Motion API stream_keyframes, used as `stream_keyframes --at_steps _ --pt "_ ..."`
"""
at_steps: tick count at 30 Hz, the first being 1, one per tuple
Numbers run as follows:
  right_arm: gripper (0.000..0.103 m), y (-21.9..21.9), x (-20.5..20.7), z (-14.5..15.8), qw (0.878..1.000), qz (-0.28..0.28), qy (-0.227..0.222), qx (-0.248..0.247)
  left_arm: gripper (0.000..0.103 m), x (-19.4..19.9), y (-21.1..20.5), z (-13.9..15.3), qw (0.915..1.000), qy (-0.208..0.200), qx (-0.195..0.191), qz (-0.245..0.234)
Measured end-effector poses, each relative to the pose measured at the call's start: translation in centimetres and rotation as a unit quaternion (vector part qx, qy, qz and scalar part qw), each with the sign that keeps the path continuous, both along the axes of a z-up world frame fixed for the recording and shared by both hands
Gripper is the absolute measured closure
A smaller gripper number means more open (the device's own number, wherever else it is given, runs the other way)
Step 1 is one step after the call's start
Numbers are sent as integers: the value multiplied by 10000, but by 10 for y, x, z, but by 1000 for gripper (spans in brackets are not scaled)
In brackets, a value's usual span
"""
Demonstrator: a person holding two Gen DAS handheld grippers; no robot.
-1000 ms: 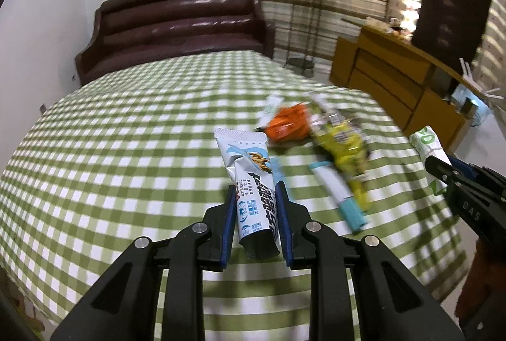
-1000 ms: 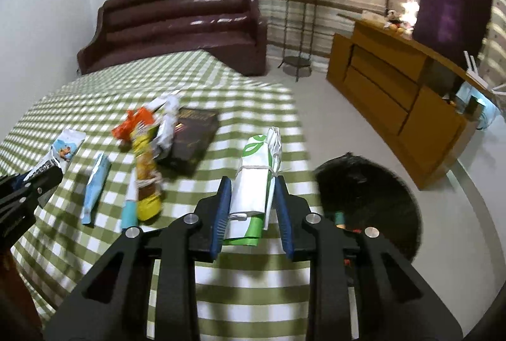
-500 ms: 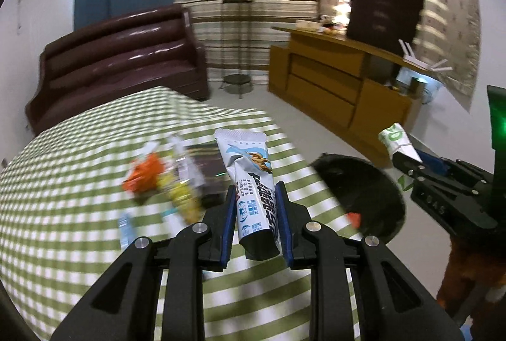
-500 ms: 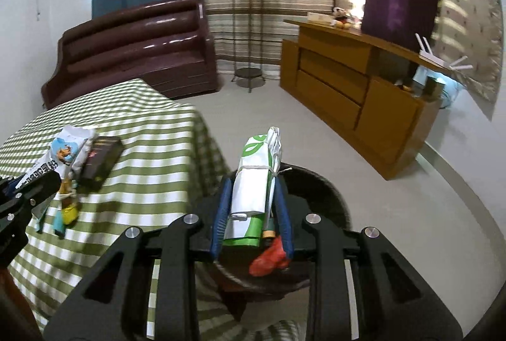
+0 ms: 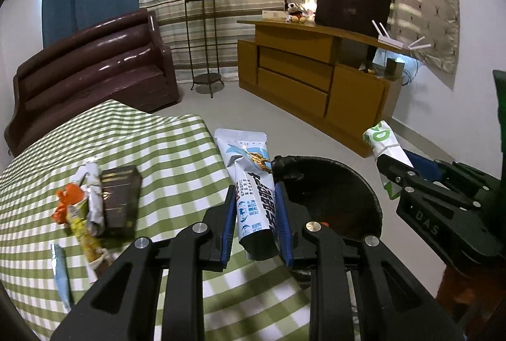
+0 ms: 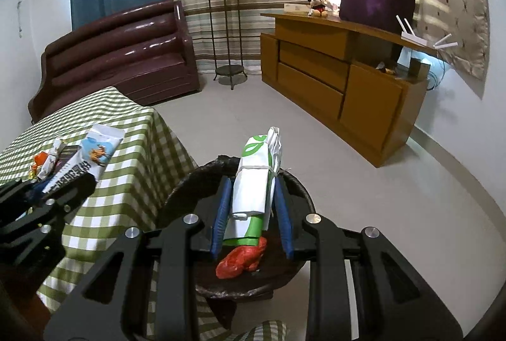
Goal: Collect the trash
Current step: 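Carry the tube and box to the bin and release both, then move both tools back to the table and grasp the blue tube with the left gripper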
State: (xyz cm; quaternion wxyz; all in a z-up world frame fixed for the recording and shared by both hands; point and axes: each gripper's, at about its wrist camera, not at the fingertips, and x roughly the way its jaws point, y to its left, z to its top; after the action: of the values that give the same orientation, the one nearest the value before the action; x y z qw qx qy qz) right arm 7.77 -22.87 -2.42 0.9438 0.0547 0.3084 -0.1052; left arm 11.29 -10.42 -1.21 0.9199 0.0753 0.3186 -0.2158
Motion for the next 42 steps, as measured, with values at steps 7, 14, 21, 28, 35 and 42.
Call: stream_keyframes --at_steps 7,14,21,28,35,42 --pt "75 -10 8 -8 9999 -49 65 100 78 12 -18 -10 9998 101 136 -67" --pt "78 -17 16 -14 9998 -116 86 166 78 22 -31 -18 9996 157 233 -73" --pt "78 -22 23 -17 9995 -171 80 247 68 31 -34 -25 9989 379 286 -25" --pt "77 -24 22 -17 9993 -216 81 299 58 30 -33 -23 9991 327 255 -25" --pt "65 -23 23 -16 9991 -264 101 325 57 28 -27 -15 9993 334 186 39" --pt "58 -12 19 -9 9994 -133 66 306 55 18 -6 -2 9995 231 104 163"
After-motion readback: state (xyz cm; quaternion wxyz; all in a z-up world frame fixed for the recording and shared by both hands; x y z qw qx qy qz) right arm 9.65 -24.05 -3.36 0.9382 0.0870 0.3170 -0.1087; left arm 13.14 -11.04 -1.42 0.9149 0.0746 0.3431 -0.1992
